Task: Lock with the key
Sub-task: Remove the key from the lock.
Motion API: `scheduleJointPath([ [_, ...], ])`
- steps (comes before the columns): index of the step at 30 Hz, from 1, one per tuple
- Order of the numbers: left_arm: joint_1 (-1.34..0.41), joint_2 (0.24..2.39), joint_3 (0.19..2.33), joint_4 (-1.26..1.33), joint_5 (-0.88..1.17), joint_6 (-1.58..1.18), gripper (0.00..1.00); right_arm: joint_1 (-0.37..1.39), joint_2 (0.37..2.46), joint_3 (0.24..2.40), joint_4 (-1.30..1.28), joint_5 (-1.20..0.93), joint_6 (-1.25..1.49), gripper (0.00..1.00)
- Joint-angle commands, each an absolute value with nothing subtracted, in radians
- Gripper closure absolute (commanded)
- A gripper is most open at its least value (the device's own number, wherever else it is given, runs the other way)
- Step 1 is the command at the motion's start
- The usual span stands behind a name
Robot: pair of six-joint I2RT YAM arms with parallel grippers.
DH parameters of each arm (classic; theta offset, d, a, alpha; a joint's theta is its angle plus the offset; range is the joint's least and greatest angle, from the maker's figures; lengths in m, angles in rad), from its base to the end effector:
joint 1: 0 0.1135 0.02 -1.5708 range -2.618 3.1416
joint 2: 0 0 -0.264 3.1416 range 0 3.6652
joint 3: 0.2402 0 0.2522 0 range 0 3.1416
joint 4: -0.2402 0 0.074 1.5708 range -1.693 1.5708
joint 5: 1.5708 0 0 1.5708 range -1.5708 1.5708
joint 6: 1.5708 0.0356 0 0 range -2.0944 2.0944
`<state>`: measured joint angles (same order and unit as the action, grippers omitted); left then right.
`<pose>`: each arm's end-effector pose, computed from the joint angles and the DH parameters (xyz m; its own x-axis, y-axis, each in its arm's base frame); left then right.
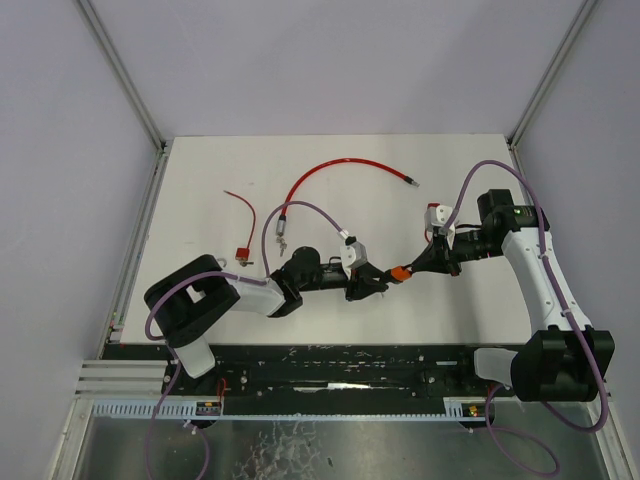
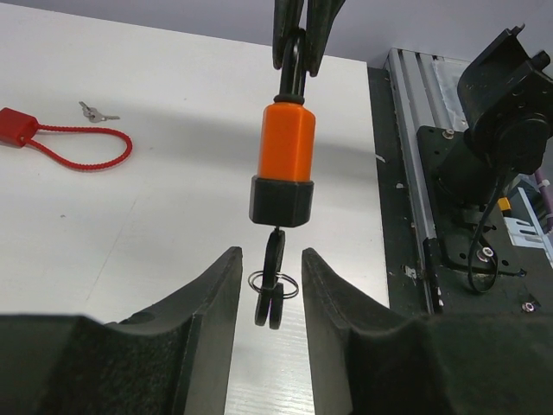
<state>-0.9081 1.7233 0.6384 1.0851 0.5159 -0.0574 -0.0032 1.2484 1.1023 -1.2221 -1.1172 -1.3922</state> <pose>0.1907 -0.2729 0.1859 -0.0566 -0.0086 -0.9984 0.9876 0.1460 -0.0573 0.2056 0.0313 0.2998 0.0026 -0.4312 -0.9022 -0.9958 0.0810 -0.0416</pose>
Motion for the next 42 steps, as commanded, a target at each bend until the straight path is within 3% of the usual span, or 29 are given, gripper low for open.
scheduleJointPath([
  [1, -0.909, 1.736, 0.664, 1.13, 0.517, -0.067, 0.68, -0.008, 1.252, 1.117, -1.246, -1.189, -1.41, 1.0],
  [27, -0.909, 1.736, 0.663, 1.146, 0.471, -0.088, 0.64, -0.006, 1.267, 1.095, -1.246, -1.202, -1.423, 1.0],
  [42, -0.909, 1.745, 0.674, 1.136, 0.497, -0.086, 0.68, 0.004, 1.281, 1.089, -1.246, -1.2, -1.428, 1.0],
])
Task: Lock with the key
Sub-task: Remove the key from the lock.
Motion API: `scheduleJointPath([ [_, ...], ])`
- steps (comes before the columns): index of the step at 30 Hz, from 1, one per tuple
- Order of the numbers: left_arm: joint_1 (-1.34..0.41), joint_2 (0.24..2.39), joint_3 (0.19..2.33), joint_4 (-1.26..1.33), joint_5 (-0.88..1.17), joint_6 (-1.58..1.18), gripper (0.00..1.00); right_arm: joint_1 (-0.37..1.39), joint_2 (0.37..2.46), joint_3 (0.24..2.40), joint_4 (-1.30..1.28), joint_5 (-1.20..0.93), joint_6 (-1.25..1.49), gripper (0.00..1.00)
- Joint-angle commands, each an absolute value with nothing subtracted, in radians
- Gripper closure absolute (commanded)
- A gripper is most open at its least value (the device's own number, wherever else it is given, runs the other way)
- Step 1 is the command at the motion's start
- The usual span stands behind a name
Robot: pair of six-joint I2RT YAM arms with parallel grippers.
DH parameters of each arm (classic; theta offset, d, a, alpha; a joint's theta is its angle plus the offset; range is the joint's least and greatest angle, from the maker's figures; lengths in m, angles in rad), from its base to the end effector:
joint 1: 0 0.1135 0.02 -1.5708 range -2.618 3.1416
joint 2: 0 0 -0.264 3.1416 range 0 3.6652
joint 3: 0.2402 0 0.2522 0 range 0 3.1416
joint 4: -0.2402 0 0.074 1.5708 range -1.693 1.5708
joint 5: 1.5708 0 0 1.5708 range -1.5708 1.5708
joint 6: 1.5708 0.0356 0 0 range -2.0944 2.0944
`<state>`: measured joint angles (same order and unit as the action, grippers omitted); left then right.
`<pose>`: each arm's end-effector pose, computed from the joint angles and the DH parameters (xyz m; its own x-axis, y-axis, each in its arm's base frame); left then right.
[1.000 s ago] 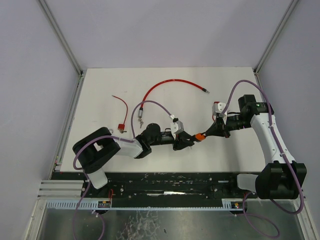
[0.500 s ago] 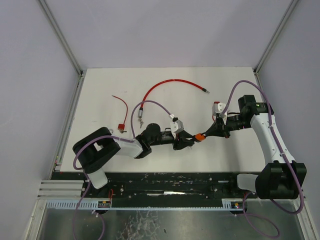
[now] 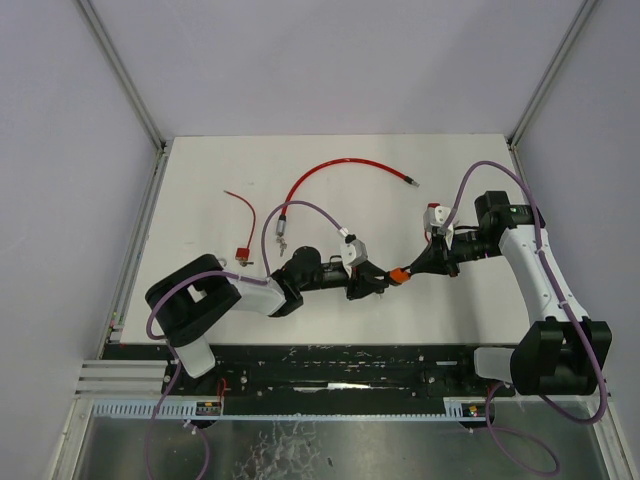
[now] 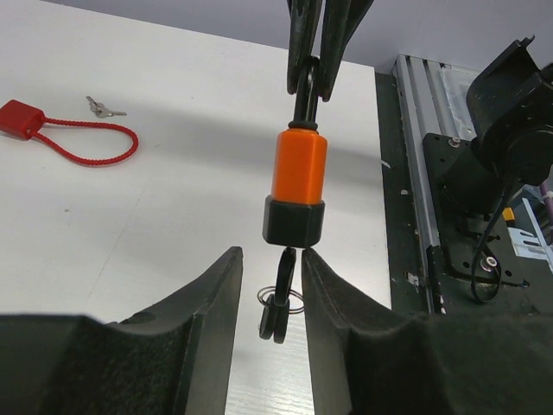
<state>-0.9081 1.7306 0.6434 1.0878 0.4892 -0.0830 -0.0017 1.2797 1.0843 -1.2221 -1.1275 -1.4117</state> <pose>0.1926 -0.2740 0.1852 -0.0813 -0.0148 -0.9966 0.9816 0.1720 -0.0826 0.2099 0.0318 0.2895 -0.0211 -0.4235 -0.9057 -0.9975 0.0697 -0.0093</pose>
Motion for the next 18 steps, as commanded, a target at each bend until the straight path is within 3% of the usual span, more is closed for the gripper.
scheduleJointPath([
  [1, -0.908, 1.747, 0.676, 1.133, 0.5, -0.086, 0.7, 0.005, 1.281, 1.089, -1.245, -1.2, -1.427, 1.0],
  [5, -0.909, 1.749, 0.687, 1.113, 0.513, -0.081, 0.82, 0.005, 1.277, 1.091, -1.247, -1.197, -1.428, 1.0],
  [8, -0.909, 1.749, 0.686, 1.098, 0.523, -0.06, 1.0, 0.005, 1.273, 1.101, -1.25, -1.19, -1.426, 1.0],
  [18, -0.907, 1.722, 0.634, 1.135, 0.525, -0.003, 1.0, -0.125, 1.258, 1.225, -1.37, -1.159, -1.461, 1.0],
])
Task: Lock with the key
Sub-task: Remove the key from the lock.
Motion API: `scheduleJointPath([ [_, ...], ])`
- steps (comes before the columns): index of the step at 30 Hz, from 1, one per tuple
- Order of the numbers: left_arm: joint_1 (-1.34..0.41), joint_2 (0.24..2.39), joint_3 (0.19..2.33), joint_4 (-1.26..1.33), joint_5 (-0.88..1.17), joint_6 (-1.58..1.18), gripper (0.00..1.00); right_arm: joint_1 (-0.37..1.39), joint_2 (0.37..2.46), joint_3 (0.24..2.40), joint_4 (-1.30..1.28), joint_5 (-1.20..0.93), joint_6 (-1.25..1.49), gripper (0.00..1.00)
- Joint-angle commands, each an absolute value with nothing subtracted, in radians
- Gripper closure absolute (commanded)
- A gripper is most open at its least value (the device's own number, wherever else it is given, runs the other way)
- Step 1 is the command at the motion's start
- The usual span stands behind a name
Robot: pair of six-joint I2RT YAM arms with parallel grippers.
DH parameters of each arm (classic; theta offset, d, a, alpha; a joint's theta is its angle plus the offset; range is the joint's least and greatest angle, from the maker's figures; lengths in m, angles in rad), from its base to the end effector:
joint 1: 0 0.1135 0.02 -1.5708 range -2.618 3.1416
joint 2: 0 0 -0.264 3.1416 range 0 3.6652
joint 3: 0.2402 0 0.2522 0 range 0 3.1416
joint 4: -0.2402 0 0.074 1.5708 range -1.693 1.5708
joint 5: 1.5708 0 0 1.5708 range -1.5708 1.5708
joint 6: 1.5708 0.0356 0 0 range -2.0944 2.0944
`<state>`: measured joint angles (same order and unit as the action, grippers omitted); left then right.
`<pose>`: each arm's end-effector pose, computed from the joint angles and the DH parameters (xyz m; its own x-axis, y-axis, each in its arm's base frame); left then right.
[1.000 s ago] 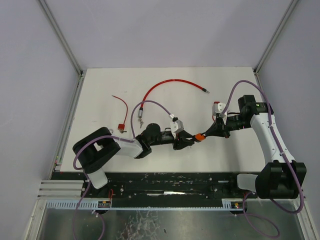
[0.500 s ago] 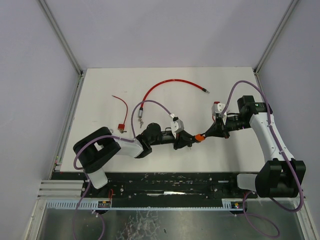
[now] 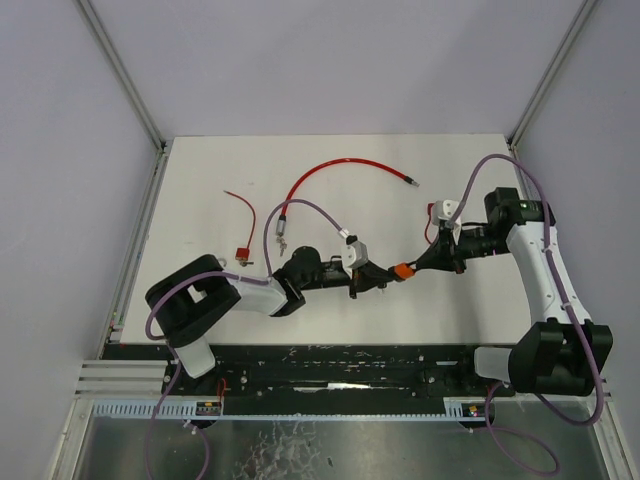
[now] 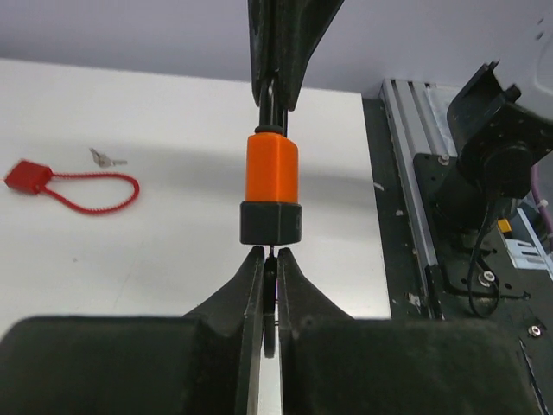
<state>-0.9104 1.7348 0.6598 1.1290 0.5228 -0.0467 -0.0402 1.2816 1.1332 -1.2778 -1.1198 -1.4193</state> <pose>0.1927 -0.2771 0.1927 -0.0131 -0.0490 -0.9987 0.9906 0.1356 -0.0197 0.2099 0.0236 0.3011 -0.0385 -0.4297 -0.9022 -0.9944 0.1058 -0.0080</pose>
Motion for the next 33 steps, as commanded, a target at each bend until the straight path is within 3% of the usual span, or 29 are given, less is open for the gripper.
scheduleJointPath([
  [1, -0.907, 1.723, 0.635, 1.131, 0.527, -0.003, 1.0, -0.144, 1.257, 1.238, -1.389, -1.16, -1.474, 1.0],
  [12, -0.894, 1.719, 0.627, 1.15, 0.524, -0.038, 1.0, -0.21, 1.253, 1.266, -1.388, -1.135, -1.451, 1.0],
  [21, -0.858, 1.705, 0.59, 1.261, 0.475, -0.193, 1.0, -0.234, 1.242, 1.094, -0.902, -1.135, -0.883, 1.0],
  [33, -0.792, 1.685, 0.607, 1.228, 0.472, -0.403, 1.0, -0.231, 1.41, 0.945, -0.348, -1.114, -0.286, 1.0],
])
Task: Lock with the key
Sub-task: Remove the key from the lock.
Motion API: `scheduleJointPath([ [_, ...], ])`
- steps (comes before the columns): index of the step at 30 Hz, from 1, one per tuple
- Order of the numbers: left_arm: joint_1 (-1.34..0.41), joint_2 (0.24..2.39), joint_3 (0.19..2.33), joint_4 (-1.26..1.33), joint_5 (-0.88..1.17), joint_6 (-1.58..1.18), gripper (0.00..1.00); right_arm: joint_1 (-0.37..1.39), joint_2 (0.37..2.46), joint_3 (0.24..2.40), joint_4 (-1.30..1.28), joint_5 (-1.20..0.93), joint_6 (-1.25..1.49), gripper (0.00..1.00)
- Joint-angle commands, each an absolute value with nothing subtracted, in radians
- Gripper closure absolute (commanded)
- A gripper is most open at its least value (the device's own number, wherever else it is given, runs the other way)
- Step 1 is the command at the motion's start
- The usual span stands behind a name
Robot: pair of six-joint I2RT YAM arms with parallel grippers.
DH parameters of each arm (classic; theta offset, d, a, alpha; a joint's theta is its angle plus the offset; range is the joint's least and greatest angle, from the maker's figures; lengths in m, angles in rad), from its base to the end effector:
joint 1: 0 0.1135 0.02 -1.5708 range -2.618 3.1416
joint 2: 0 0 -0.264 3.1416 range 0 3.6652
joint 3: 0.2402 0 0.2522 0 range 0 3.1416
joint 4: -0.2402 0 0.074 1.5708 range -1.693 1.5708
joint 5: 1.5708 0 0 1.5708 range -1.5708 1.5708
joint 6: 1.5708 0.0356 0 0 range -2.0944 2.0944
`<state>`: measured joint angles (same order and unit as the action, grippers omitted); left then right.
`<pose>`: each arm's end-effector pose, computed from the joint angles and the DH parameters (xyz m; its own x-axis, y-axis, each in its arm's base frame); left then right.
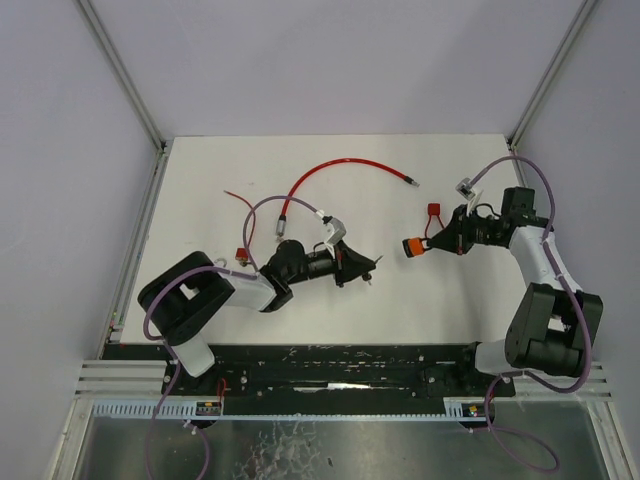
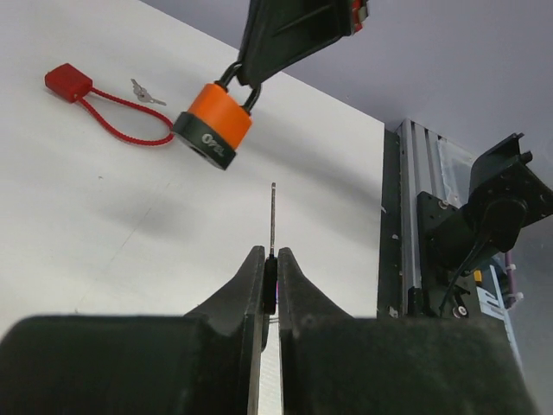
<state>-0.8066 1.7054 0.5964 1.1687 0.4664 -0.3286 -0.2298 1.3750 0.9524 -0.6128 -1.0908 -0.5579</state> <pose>0.2126 -0.2449 0.1889 -0.2693 -0.1356 -0.9535 0.9176 0.2644 -0.2967 0.2631 -0.0291 0.2489 -0.5329 -0.1264 -0.8367 -0.7279 0.5726 0.3771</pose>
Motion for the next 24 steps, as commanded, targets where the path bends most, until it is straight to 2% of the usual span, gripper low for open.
scheduleJointPath([
  [1, -0.785, 1.686, 0.607, 1.226, 0.471, -0.419, 1.0, -0.229, 1.432, 0.948, -0.299, -1.105, -0.247, 1.0],
  [11, -0.738, 1.697, 0.614, 1.22, 0.487, -0.535, 1.0, -0.073, 1.817, 1.195, -0.392, -0.995, -0.245, 0.98],
  [19, -0.733, 1.697, 0.612, 1.223, 0.478, -0.545, 1.0, -0.051, 2.042, 1.434, -0.499, -1.018, -0.229, 0.92],
  [20, -0.732, 1.698, 0.612, 1.223, 0.475, -0.546, 1.0, -0.046, 2.059, 1.45, -0.508, -1.006, -0.232, 0.9],
  [23, -0.732, 1.7, 0.612, 1.221, 0.465, -0.546, 1.0, -0.041, 2.078, 1.47, -0.517, -0.942, -0.237, 0.68],
  [24, -0.732, 1.7, 0.612, 1.221, 0.461, -0.545, 1.0, -0.041, 2.074, 1.466, -0.517, -0.914, -0.244, 0.64],
])
